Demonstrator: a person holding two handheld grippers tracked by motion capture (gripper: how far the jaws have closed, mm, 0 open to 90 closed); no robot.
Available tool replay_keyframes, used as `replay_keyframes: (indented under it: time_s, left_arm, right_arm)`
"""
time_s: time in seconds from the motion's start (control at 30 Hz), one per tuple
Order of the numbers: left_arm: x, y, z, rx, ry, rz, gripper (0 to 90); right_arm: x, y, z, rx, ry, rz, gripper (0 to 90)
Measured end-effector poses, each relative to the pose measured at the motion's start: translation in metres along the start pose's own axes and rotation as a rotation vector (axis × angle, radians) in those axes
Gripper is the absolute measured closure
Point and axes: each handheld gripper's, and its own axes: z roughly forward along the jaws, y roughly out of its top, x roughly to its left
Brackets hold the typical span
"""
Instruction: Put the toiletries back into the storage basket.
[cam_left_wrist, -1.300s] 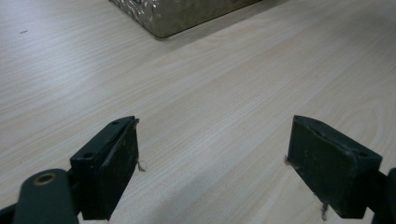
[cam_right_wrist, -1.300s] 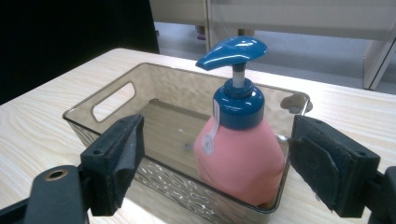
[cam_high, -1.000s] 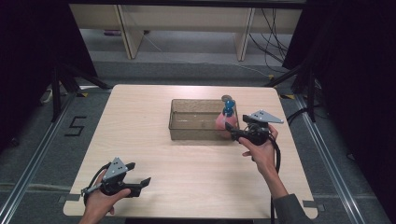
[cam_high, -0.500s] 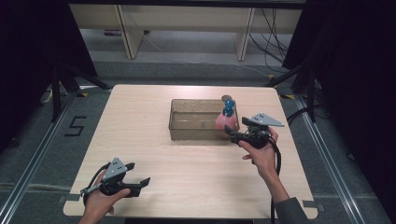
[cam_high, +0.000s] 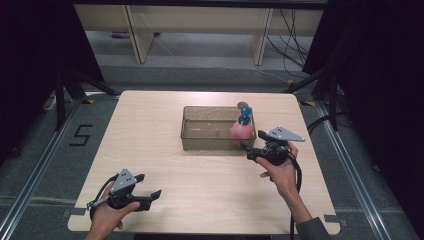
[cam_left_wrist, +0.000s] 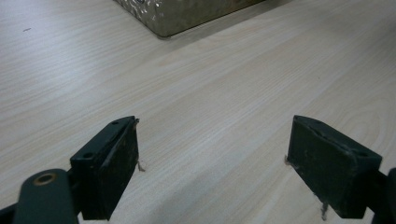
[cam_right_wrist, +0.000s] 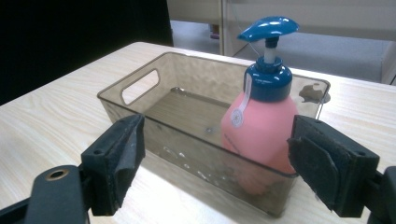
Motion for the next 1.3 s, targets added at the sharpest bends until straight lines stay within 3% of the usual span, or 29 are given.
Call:
replay_keyframes:
  time_s: [0.03,0.07,0.1,0.17,0.3,0.33,0.43,0.53,0.6,0.73,0.77,0.93,0.97,1.0,1.1,1.13,1.17,1.2,1.23,1.3]
  left_arm:
    - [0.0,0.0,0.0,0.0,0.001,0.0,15.9]
    - [0.0,0.0,0.001,-0.002,0.0,-0.001,15.9]
    - [0.0,0.0,0.001,-0.001,0.0,-0.004,15.9]
    - [0.0,0.001,0.001,-0.001,-0.003,-0.004,15.9]
    - [0.0,0.0,0.001,-0.001,-0.003,0.001,15.9]
    - [-0.001,0.001,0.0,0.001,-0.002,0.008,15.9]
    - [-0.001,0.0,0.0,-0.006,-0.005,0.014,15.9]
    - [-0.001,0.0,0.0,-0.007,-0.004,0.011,15.9]
    - [-0.001,-0.001,-0.001,-0.001,-0.005,0.012,15.8]
    - [-0.001,-0.001,-0.003,-0.001,0.001,0.019,15.8]
    - [-0.001,-0.001,-0.002,-0.011,-0.001,0.006,15.9]
    - [-0.001,-0.002,-0.002,-0.003,-0.003,0.012,15.8]
    - [-0.001,-0.002,-0.002,-0.003,-0.003,0.012,15.8]
    - [-0.001,-0.002,-0.002,-0.003,-0.003,0.013,15.8]
    - [-0.002,-0.002,-0.002,-0.012,-0.003,0.002,15.9]
    - [-0.001,-0.002,-0.003,0.0,-0.002,0.015,15.9]
    - [-0.002,-0.002,-0.002,-0.013,-0.004,0.002,15.8]
    - [-0.002,-0.002,-0.002,-0.01,0.0,0.002,15.9]
    - [-0.003,-0.002,-0.002,-0.01,0.0,0.002,15.9]
    - [-0.003,-0.002,-0.002,-0.012,-0.001,0.001,15.9]
  right_arm:
    - [-0.001,-0.001,-0.002,0.001,-0.004,-0.012,19.9]
    - [0.001,-0.003,-0.003,0.009,0.002,0.019,19.9]
    - [-0.001,-0.004,-0.004,0.004,0.002,-0.009,19.9]
    - [0.0,-0.005,-0.007,0.018,-0.004,0.009,20.8]
    - [-0.003,-0.007,-0.01,0.005,0.0,-0.009,20.6]
    - [-0.001,-0.007,-0.011,0.013,-0.005,0.014,20.4]
    - [-0.003,-0.007,-0.014,0.001,-0.018,-0.026,20.1]
    - [0.0,-0.008,-0.014,-0.007,0.002,0.019,19.9]
    - [-0.001,-0.007,-0.016,0.013,-0.002,-0.009,19.8]
    - [0.004,-0.009,-0.017,0.002,0.011,0.023,19.7]
    - [0.002,-0.009,-0.017,0.0,-0.002,-0.009,19.7]
    - [0.006,-0.011,-0.02,-0.002,0.016,-0.01,19.7]
    - [0.009,-0.012,-0.021,0.007,0.016,0.02,19.7]
    - [0.006,-0.013,-0.021,-0.011,0.003,-0.032,19.7]
    - [0.009,-0.014,-0.022,0.002,0.024,0.006,19.6]
    - [0.009,-0.014,-0.023,-0.004,0.025,-0.004,19.6]
    - [0.009,-0.014,-0.024,0.003,0.012,-0.02,19.6]
    - [0.012,-0.015,-0.025,0.007,0.026,0.02,19.6]
    - [0.01,-0.015,-0.025,0.001,0.021,-0.014,19.6]
    - [0.013,-0.017,-0.026,0.007,0.028,0.02,19.6]
